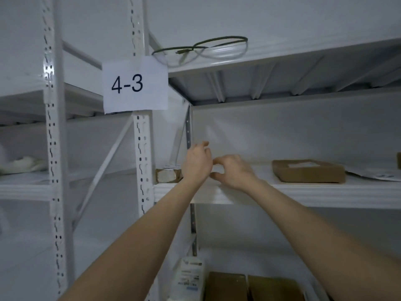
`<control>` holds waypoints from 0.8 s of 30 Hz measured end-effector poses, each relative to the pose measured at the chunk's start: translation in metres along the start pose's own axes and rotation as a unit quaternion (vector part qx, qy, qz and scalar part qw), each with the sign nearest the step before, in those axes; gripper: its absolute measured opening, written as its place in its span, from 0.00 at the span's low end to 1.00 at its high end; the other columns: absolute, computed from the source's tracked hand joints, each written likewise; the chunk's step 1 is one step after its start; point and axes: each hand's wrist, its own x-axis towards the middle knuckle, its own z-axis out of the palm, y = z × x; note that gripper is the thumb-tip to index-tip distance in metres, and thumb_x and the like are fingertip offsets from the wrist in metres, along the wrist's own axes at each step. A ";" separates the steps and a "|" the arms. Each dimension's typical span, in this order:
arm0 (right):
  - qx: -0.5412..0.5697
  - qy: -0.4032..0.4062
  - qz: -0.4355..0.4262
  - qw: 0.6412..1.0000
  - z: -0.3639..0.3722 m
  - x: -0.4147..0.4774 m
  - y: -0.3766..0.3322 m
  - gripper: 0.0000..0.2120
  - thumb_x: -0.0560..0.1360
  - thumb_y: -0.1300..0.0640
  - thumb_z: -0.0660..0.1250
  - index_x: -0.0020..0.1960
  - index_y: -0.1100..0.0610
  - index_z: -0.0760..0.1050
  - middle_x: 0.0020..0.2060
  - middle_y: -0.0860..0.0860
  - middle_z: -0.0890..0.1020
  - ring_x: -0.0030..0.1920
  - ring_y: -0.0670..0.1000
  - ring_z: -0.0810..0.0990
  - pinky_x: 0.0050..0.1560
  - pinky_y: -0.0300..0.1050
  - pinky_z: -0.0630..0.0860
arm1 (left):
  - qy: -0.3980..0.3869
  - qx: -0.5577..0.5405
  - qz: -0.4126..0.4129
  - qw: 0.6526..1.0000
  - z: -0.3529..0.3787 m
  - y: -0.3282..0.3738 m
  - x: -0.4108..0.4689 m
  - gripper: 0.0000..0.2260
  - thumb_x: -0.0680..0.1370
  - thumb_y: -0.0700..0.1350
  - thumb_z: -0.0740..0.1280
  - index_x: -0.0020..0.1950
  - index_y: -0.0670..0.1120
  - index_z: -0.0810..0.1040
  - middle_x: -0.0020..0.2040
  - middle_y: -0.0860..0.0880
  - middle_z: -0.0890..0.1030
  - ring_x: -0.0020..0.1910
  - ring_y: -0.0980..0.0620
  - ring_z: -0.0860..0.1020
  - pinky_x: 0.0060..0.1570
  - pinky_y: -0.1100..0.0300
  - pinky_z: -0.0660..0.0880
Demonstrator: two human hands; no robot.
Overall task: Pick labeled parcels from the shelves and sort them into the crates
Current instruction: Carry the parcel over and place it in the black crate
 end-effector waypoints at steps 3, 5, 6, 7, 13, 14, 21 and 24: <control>0.053 -0.037 -0.013 0.998 0.022 0.029 -0.045 0.21 0.75 0.43 0.65 0.64 0.51 0.73 0.60 0.55 0.78 0.62 0.59 0.74 0.56 0.52 0.74 | 0.030 0.022 -0.015 0.999 -0.024 -0.029 0.009 0.17 0.81 0.40 0.54 0.69 0.43 0.70 0.67 0.43 0.73 0.65 0.45 0.71 0.64 0.51 0.68; 0.045 -0.063 -0.012 0.997 0.033 0.045 -0.068 0.19 0.76 0.44 0.63 0.63 0.52 0.73 0.59 0.56 0.78 0.61 0.60 0.75 0.55 0.52 0.75 | 0.027 0.048 -0.018 0.998 -0.039 -0.043 0.013 0.18 0.81 0.39 0.54 0.70 0.43 0.69 0.68 0.43 0.72 0.66 0.45 0.71 0.64 0.51 0.68; 0.033 -0.076 -0.013 0.996 0.038 0.051 -0.076 0.18 0.77 0.45 0.62 0.63 0.51 0.73 0.58 0.55 0.78 0.60 0.60 0.75 0.55 0.52 0.75 | 0.023 0.050 -0.020 0.998 -0.044 -0.049 0.015 0.19 0.81 0.38 0.54 0.71 0.43 0.69 0.69 0.42 0.71 0.66 0.44 0.71 0.65 0.51 0.67; 0.018 -0.088 -0.014 0.996 0.043 0.057 -0.081 0.16 0.78 0.45 0.60 0.62 0.50 0.73 0.58 0.54 0.79 0.59 0.59 0.76 0.54 0.51 0.75 | 0.017 0.049 -0.022 0.998 -0.048 -0.053 0.017 0.19 0.80 0.37 0.53 0.71 0.43 0.68 0.69 0.42 0.71 0.67 0.44 0.70 0.66 0.51 0.67; 0.031 -0.081 0.041 0.995 0.058 0.068 -0.070 0.15 0.78 0.49 0.59 0.63 0.38 0.72 0.60 0.48 0.78 0.59 0.54 0.76 0.51 0.45 0.73 | -0.062 0.071 -0.083 0.992 -0.054 -0.072 0.028 0.20 0.80 0.36 0.53 0.73 0.40 0.64 0.71 0.41 0.69 0.70 0.42 0.68 0.65 0.52 0.66; 0.042 -0.079 0.046 0.995 0.057 0.065 -0.065 0.15 0.77 0.48 0.59 0.62 0.38 0.72 0.60 0.48 0.79 0.59 0.55 0.77 0.53 0.46 0.73 | -0.077 0.082 -0.103 0.988 -0.053 -0.074 0.029 0.18 0.81 0.37 0.53 0.71 0.38 0.66 0.70 0.39 0.71 0.68 0.42 0.69 0.62 0.51 0.68; 0.101 -0.041 0.061 0.992 0.039 0.041 -0.027 0.09 0.75 0.51 0.65 0.54 0.45 0.75 0.54 0.50 0.81 0.54 0.55 0.79 0.52 0.47 0.76 | -0.112 -0.088 -0.183 0.973 -0.022 -0.068 0.026 0.15 0.78 0.37 0.64 0.65 0.40 0.75 0.62 0.41 0.77 0.60 0.44 0.76 0.62 0.54 0.73; 0.079 0.046 0.129 0.987 0.027 0.028 -0.005 0.10 0.74 0.52 0.66 0.56 0.48 0.74 0.55 0.50 0.81 0.55 0.56 0.78 0.53 0.47 0.76 | -0.120 -0.240 -0.187 0.945 -0.010 -0.053 0.020 0.21 0.74 0.30 0.66 0.67 0.38 0.72 0.60 0.40 0.78 0.54 0.45 0.78 0.60 0.54 0.75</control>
